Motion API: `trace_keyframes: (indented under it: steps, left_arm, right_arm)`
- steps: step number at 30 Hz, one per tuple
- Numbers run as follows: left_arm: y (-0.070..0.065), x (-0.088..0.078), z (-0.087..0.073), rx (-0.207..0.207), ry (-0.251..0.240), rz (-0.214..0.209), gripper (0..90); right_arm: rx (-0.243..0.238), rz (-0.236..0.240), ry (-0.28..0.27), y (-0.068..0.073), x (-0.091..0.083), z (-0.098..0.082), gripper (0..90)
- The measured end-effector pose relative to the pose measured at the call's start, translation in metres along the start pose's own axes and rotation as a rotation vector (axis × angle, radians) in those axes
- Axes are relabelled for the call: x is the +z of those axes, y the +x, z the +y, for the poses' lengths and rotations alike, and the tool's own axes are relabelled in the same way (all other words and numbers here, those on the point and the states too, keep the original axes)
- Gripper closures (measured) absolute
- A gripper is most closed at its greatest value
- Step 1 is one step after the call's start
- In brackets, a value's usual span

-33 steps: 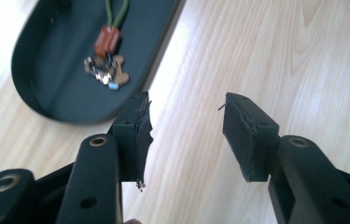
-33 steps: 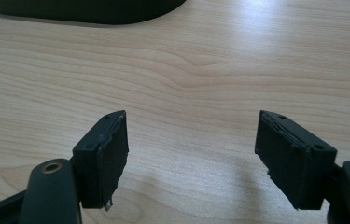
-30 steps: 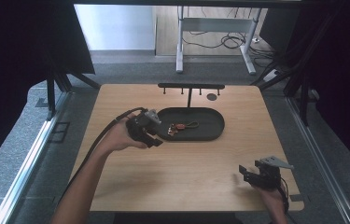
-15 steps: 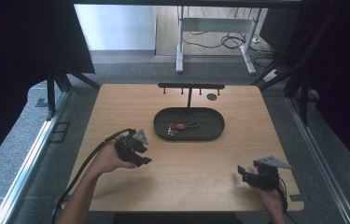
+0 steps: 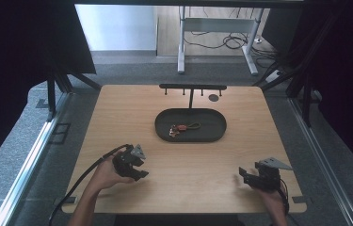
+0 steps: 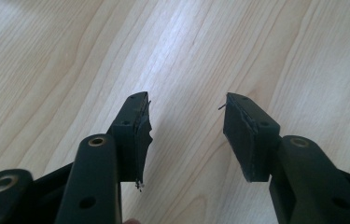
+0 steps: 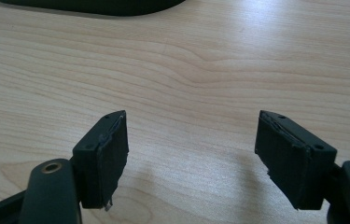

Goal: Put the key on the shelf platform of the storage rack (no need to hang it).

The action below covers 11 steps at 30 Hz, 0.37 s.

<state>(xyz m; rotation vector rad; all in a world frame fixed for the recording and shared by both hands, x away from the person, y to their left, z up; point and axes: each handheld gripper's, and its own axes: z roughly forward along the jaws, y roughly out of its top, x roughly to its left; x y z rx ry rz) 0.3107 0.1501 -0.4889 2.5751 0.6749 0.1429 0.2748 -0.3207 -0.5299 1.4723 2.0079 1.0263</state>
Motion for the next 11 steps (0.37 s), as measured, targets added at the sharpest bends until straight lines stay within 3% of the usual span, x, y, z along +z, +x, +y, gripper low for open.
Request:
trace_keyframes:
  steps: [11]
  left_arm:
    - [0.0038,-0.0015,-0.0043,-0.031,-0.032,0.003,45.5]
  right_arm:
    - [-0.017,0.005,0.002,0.0,0.003,0.0016,26.4]
